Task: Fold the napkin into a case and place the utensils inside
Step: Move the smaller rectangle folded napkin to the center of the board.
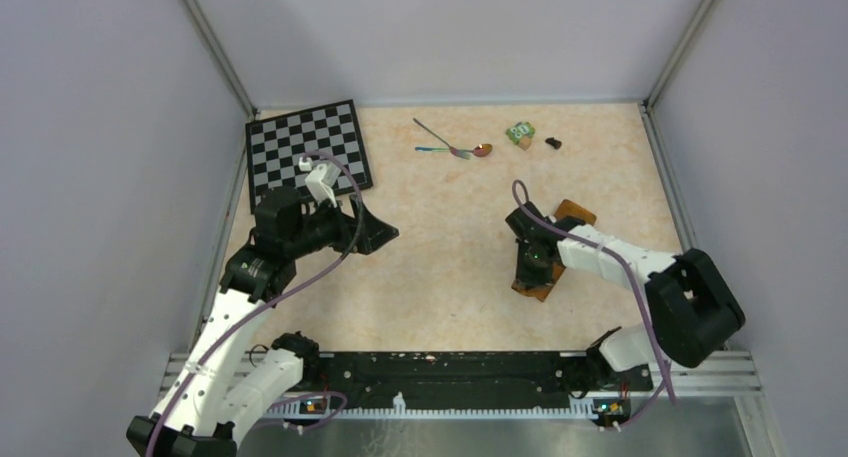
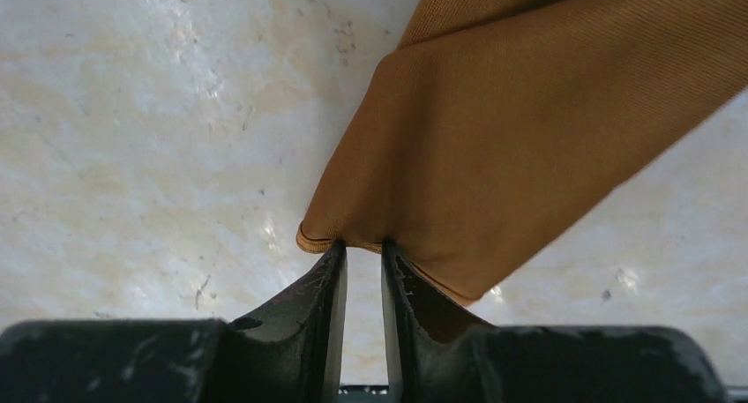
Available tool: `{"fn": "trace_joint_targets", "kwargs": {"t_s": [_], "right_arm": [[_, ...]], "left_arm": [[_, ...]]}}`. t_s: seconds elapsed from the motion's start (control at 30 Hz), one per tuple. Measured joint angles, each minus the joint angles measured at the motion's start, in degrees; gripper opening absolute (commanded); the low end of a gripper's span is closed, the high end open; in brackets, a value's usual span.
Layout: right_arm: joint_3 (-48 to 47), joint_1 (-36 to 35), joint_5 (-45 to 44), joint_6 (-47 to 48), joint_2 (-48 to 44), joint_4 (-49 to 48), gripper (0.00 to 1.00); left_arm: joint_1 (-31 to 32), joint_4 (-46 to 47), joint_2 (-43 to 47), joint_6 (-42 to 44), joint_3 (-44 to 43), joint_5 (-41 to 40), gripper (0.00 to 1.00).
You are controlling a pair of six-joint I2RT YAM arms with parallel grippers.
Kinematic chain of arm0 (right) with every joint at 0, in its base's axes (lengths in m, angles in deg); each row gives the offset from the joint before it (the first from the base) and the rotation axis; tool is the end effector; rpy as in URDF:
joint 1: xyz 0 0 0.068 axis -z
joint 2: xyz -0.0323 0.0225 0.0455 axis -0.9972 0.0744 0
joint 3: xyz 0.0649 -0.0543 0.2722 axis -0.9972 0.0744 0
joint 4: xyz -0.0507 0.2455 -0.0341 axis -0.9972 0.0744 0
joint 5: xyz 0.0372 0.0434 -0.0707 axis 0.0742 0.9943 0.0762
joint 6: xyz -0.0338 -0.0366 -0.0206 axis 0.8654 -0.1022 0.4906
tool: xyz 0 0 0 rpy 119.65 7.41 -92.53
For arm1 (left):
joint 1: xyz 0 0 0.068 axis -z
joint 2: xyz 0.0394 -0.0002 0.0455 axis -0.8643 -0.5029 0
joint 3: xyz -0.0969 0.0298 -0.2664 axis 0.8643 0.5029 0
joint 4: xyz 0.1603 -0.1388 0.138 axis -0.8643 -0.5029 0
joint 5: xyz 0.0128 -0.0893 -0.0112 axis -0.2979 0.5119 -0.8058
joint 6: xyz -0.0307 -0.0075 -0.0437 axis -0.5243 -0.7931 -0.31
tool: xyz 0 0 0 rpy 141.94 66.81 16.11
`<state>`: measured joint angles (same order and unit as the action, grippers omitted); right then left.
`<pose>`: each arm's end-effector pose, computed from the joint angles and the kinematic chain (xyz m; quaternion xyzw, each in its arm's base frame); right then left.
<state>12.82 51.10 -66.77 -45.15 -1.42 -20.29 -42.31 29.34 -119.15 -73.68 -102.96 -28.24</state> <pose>0.1821 0.1211 0.1968 0.0670 0.9896 0.0287 0.1240 0.1387 -0.0624 0.3437 0.0774 0.8149 -0.4019 0.4104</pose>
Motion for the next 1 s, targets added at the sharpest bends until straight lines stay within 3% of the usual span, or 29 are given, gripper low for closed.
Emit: {"fn": "trace_joint_targets", "kwargs": {"t_s": [0.23,0.53,0.73,1.0], "right_arm": [[-0.2,0.9,3.32,-0.5,6.36,-9.94,0.21],[1.66,3.89,2.34,1.11,-1.4,-8.11,0.42],[1.88,6.12,1.42,1.9,-2.29,-8.0,0.34],[2.29,13.53,1.18,3.19,2.82,-12.13,0.33]], "left_arm": [[0.0,-0.55,0.0,0.0,0.0,-0.02,0.99],[0.0,-0.81,-0.11,-0.24,0.02,0.28,0.99],[0.0,-0.22,-0.98,-0.48,0.02,0.9,0.99],[0.0,-1.09,-0.7,-0.35,0.02,0.61,0.99]]}}
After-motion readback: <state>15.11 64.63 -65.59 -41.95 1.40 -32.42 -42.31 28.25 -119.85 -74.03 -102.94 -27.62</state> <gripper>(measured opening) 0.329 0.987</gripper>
